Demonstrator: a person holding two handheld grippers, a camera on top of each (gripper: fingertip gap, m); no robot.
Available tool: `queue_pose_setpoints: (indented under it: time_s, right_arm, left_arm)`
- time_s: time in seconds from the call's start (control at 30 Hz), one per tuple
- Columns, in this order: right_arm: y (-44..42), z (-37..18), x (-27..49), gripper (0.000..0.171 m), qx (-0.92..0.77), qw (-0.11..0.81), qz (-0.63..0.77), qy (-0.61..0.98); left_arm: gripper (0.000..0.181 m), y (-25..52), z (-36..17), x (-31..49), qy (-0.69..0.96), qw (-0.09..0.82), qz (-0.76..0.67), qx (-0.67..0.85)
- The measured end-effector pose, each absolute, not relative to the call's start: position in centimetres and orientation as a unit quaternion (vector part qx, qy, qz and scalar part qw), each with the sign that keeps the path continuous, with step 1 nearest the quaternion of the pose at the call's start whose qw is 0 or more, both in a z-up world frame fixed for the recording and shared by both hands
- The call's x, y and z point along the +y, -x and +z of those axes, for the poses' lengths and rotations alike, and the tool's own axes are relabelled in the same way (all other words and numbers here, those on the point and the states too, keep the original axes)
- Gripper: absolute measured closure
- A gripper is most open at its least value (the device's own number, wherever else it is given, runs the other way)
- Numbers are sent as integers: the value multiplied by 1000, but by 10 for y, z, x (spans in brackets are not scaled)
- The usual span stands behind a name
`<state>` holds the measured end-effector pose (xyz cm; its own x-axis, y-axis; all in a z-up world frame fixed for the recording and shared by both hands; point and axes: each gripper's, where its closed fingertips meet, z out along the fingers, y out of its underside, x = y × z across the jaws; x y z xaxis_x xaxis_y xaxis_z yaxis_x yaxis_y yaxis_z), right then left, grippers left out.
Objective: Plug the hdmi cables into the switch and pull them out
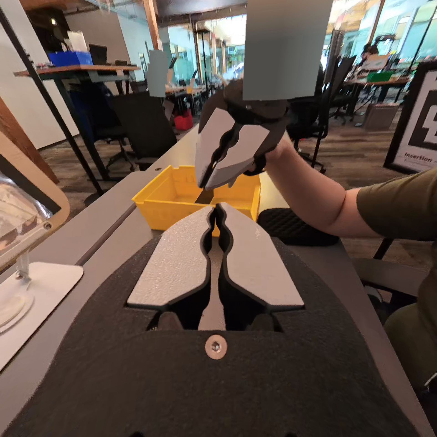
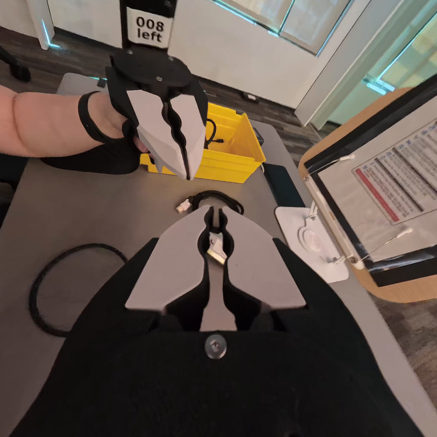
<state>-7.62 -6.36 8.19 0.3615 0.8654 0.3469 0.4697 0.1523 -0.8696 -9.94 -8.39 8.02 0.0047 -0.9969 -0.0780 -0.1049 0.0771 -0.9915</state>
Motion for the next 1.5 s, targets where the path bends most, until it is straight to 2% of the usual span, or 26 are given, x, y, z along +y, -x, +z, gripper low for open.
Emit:
queue_pose_setpoints:
  time_s: [0.03, 0.07, 0.17, 0.27, 0.33, 0.47, 0.63, 0.73, 0.87, 0.9, 1.03, 1.07, 1.13, 1.2, 1.37, 1.5]
  right_arm:
    - [75, 78, -62, 156, -528, 527, 191, 638]
    - [73, 71, -62, 149, -526, 511, 192, 652]
    - [66, 56, -62, 149, -523, 486, 166, 681]
    - [68, 41, -87, 149, -534, 464, 190, 681]
    - [71, 15, -112, 149, -563, 434, 207, 672]
    - [67, -62, -142, 138, -649, 376, 150, 644]
    - [58, -126, -140, 133, -688, 270, 103, 665]
    - [53, -148, -141, 142, -684, 197, 92, 696]
    - [58, -153, -140, 154, -671, 173, 83, 717]
    - [58, -151, -139, 155, -679, 181, 69, 709]
    - [72, -116, -124, 157, -696, 322, -13, 642]
    - [75, -103, -122, 157, -700, 364, -42, 614]
    - [74, -84, -118, 156, -712, 410, -123, 556]
    - [72, -74, -113, 156, -718, 430, -205, 507]
    - [82, -47, -112, 156, -707, 493, -265, 431]
    - [87, -30, -112, 157, -701, 522, -301, 381]
  left_arm:
    - [181, 101, 77, -82, 520, 488, -442, 544]
    - [181, 102, 75, -81, 529, 481, -437, 546]
    - [181, 104, 60, -85, 557, 443, -427, 558]
    - [170, 108, 16, -98, 606, 354, -403, 587]
    - [166, 108, -22, -110, 617, 315, -387, 609]
    - [170, 115, -88, -120, 629, 276, -340, 643]
    - [173, 110, -85, -128, 624, 251, -410, 616]
    - [172, 108, -83, -128, 624, 250, -429, 604]
    - [167, 110, -93, -128, 633, 233, -434, 597]
    - [165, 111, -96, -128, 637, 229, -430, 597]
    - [151, 110, -95, -122, 649, 230, -439, 578]
    - [144, 110, -92, -120, 652, 232, -447, 568]
    - [141, 109, -79, -114, 648, 249, -472, 544]
    - [138, 110, -60, -111, 637, 264, -510, 513]
    - [138, 118, -40, -94, 635, 326, -502, 489]
    - [140, 114, -34, -107, 623, 289, -548, 477]
